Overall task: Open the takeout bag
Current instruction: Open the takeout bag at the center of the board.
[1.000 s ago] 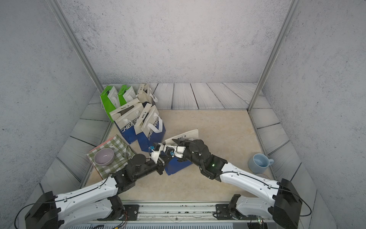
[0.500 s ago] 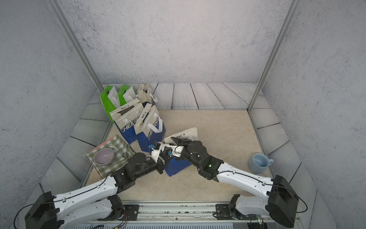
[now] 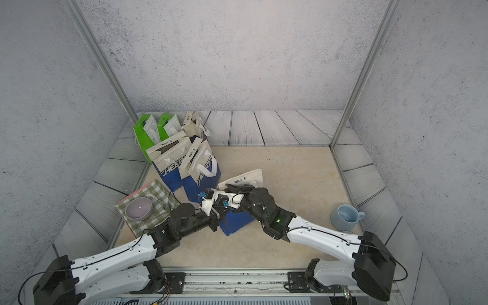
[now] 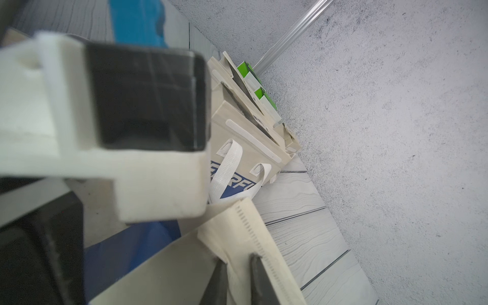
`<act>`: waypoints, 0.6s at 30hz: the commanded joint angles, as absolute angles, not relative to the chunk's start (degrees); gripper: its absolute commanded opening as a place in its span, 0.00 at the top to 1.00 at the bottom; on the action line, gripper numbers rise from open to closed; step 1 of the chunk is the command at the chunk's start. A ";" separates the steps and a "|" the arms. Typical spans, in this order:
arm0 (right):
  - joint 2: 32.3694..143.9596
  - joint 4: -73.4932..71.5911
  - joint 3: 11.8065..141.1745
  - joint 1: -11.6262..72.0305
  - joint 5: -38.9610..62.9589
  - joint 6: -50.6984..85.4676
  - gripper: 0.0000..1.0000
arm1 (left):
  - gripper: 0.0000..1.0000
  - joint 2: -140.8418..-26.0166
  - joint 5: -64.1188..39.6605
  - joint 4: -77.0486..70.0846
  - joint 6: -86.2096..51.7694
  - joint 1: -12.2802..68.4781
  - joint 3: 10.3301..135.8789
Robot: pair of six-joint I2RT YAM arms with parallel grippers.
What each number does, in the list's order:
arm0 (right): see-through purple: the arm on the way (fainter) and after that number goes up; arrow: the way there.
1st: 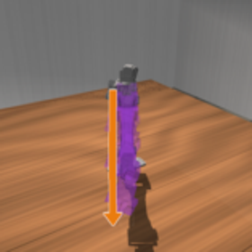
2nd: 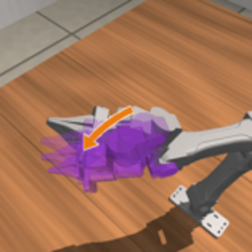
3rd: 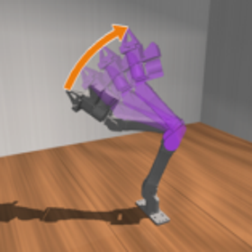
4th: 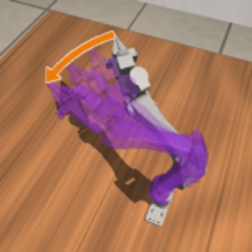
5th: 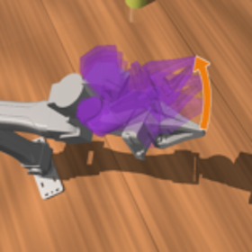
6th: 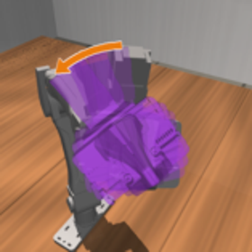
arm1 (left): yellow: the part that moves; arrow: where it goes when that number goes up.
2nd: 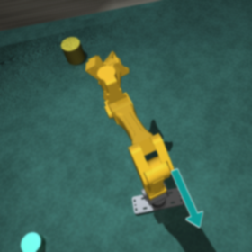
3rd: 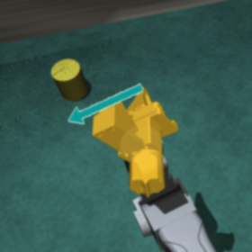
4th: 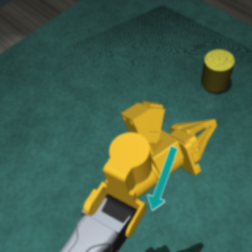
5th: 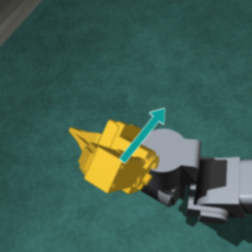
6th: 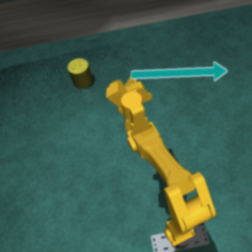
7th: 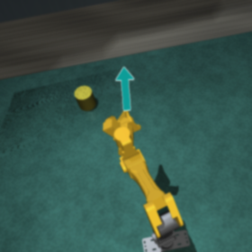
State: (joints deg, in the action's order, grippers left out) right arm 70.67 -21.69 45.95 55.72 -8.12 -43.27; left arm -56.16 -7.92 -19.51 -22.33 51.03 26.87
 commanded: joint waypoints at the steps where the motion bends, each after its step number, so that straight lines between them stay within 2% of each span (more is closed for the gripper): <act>1: 71.02 -23.51 46.82 55.75 -9.66 -41.23 0.91 | 1.00 -55.08 -10.03 -22.06 -21.82 51.42 29.00; 8: 71.72 -22.59 47.65 55.81 -9.08 -40.27 0.92 | 1.00 -54.80 -10.19 -21.93 -21.75 51.39 28.74; 15: 72.74 -21.69 48.29 55.76 -8.44 -40.63 0.85 | 1.00 -54.80 -10.66 -21.91 -21.21 51.41 28.65; 18: 72.72 -21.39 48.55 55.75 -8.35 -40.32 0.87 | 1.00 -54.93 -10.79 -21.95 -21.15 51.40 28.66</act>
